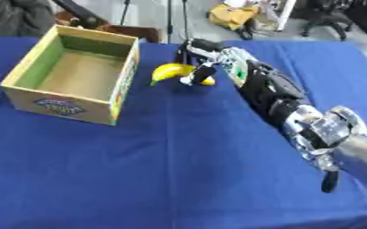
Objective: Pick up objects on the table and place them in the box.
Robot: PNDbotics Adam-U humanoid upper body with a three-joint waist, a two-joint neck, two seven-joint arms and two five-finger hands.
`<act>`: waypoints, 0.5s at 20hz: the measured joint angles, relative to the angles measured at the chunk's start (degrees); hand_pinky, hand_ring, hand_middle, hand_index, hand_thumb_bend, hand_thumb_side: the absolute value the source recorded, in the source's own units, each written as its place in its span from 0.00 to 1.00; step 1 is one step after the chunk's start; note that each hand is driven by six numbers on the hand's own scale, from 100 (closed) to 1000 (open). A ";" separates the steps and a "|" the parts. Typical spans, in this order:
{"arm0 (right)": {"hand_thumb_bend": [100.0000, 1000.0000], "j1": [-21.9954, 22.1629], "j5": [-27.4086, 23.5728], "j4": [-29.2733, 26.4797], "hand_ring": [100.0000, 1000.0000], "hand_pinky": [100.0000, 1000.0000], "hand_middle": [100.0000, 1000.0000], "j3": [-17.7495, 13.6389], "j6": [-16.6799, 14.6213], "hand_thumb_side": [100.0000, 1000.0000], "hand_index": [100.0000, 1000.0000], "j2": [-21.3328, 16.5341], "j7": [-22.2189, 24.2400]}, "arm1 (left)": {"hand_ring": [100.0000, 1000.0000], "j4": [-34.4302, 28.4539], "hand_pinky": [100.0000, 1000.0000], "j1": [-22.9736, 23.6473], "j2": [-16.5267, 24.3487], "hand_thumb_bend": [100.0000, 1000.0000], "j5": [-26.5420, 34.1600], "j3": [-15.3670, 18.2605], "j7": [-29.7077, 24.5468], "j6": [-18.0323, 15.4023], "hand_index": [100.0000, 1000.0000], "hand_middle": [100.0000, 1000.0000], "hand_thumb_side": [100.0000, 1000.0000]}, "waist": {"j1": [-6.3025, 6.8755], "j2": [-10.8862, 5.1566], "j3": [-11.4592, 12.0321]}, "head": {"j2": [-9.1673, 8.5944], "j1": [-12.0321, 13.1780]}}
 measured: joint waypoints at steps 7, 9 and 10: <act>0.15 -1.62 -1.20 -3.74 0.44 0.10 0.53 0.60 -0.59 0.16 0.58 -0.45 0.21 | 0.50 0.00 0.54 0.08 0.00 0.34 0.00 0.01 -0.01 -0.01 0.54 0.45 0.86 | -0.53 -0.99 -0.01 | 0.00 0.01; 0.15 -2.06 -1.63 -4.87 0.43 0.10 0.53 0.78 -0.76 0.16 0.58 -0.45 0.35 | 0.50 0.00 0.54 0.09 0.00 0.35 0.00 0.01 -0.02 -0.02 0.54 0.45 0.86 | -0.81 -1.26 0.06 | 0.00 -0.01; 0.15 -2.32 -1.84 -5.39 0.43 0.10 0.53 0.94 -0.85 0.15 0.58 -0.45 0.43 | 0.50 0.00 0.54 0.10 0.00 0.35 0.00 0.01 -0.03 -0.03 0.54 0.45 0.86 | -1.01 -1.44 0.20 | 0.00 -0.02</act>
